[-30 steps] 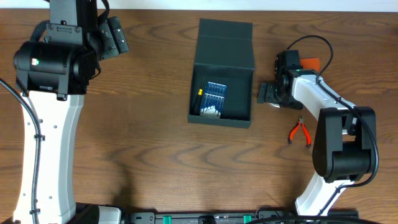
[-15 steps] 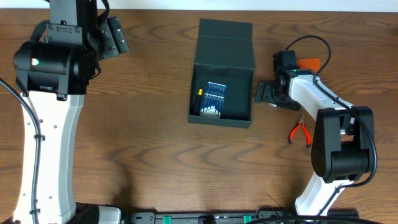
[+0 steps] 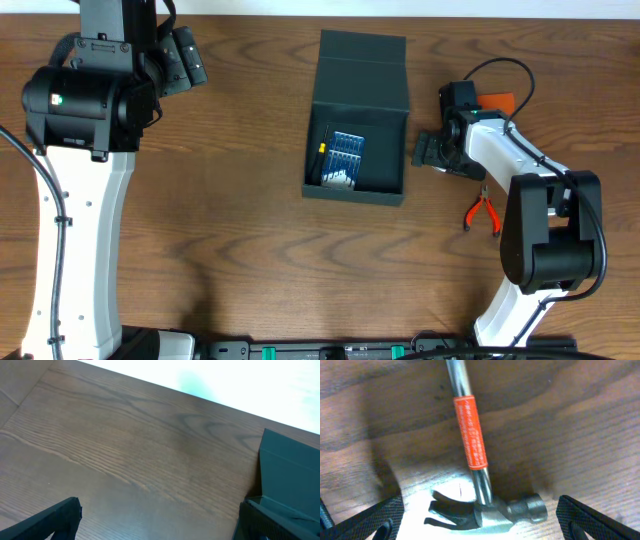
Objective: Pack container
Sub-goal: 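Grasp the hammer handle with the right gripper and lift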
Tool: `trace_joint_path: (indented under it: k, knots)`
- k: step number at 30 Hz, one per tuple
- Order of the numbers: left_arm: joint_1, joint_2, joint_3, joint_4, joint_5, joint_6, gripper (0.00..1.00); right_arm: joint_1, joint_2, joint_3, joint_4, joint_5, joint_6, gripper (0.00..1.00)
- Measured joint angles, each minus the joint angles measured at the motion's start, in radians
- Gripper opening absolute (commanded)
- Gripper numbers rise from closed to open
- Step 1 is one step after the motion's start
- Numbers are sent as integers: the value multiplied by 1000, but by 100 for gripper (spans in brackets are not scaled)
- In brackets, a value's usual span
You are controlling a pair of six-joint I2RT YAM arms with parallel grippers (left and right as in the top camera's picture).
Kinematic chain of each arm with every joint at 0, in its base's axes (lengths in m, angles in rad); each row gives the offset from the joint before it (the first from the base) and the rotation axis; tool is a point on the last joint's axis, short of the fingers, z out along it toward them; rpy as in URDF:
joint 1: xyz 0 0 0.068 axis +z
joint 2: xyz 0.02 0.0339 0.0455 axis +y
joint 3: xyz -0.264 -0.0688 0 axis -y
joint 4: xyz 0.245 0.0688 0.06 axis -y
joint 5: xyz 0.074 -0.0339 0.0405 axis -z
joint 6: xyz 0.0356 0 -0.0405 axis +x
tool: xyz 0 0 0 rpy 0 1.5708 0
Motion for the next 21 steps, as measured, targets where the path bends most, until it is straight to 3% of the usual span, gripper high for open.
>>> trace_joint_path:
  k: [21]
  knots:
    - [0, 0, 0, 0, 0, 0, 99, -46, 0, 3, -34, -9, 42, 99]
